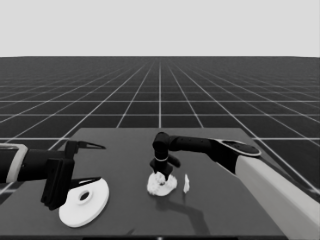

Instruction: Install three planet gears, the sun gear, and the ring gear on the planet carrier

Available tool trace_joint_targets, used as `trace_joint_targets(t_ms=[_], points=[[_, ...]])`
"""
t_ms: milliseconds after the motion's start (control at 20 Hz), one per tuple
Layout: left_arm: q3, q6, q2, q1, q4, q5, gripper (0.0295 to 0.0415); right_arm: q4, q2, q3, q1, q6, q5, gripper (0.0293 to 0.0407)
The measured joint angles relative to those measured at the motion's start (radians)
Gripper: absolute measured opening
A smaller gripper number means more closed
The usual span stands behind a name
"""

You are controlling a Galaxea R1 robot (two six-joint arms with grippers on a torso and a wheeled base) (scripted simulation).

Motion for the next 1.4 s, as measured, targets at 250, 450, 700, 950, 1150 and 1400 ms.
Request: trace_joint_targets(t_ms=[250,450,700,950,1150,1400], points=[[0.000,0.000,0.000,0.000,0.000,0.000,0.0385,0.000,0.000,0.000,0.000,0.052,0.000,0.0309],[0.000,0.000,0.000,0.000,0.000,0.000,0.0385,0.000,0.000,0.000,0.000,0.094,0.000,0.0309],[0.000,0.000,0.000,0.000,0.000,0.000,0.0385,0.000,0.000,0.000,0.000,0.147,0.000,0.0309],[0.000,0.000,0.000,0.000,0.000,0.000,0.0385,0.000,0.000,0.000,0.000,0.199,0.000,0.0309],[0.000,0.000,0.000,0.000,0.000,0.000,0.0385,0.000,0.000,0.000,0.000,0.241,0.000,0.0309],[0.000,0.000,0.000,0.000,0.000,0.000,0.0385,0.000,0.000,0.000,0.000,0.293,0.000,0.0309]])
